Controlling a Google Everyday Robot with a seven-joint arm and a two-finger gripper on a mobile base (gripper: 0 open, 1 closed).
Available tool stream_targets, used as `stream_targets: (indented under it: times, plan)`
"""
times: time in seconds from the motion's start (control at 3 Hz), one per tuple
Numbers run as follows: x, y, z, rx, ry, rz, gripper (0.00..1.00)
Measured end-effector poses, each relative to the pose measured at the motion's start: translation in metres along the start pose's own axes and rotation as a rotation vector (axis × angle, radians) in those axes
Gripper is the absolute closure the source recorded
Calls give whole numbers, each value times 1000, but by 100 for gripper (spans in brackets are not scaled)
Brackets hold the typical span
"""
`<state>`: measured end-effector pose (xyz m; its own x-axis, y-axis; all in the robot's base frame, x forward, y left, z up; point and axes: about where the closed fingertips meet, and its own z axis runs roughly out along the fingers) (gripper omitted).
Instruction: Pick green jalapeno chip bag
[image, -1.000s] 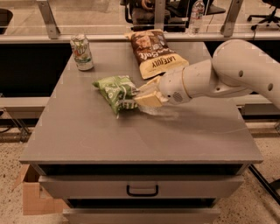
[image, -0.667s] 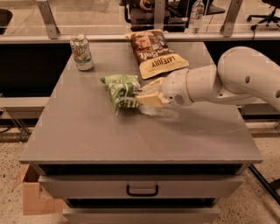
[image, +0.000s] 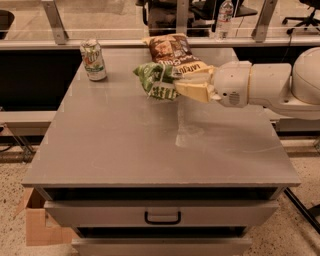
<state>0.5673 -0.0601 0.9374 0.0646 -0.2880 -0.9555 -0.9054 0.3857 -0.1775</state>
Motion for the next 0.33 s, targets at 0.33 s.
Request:
stream_targets:
  times: [0.33]
  plan:
    - [0,0,0,0,0,0,100]
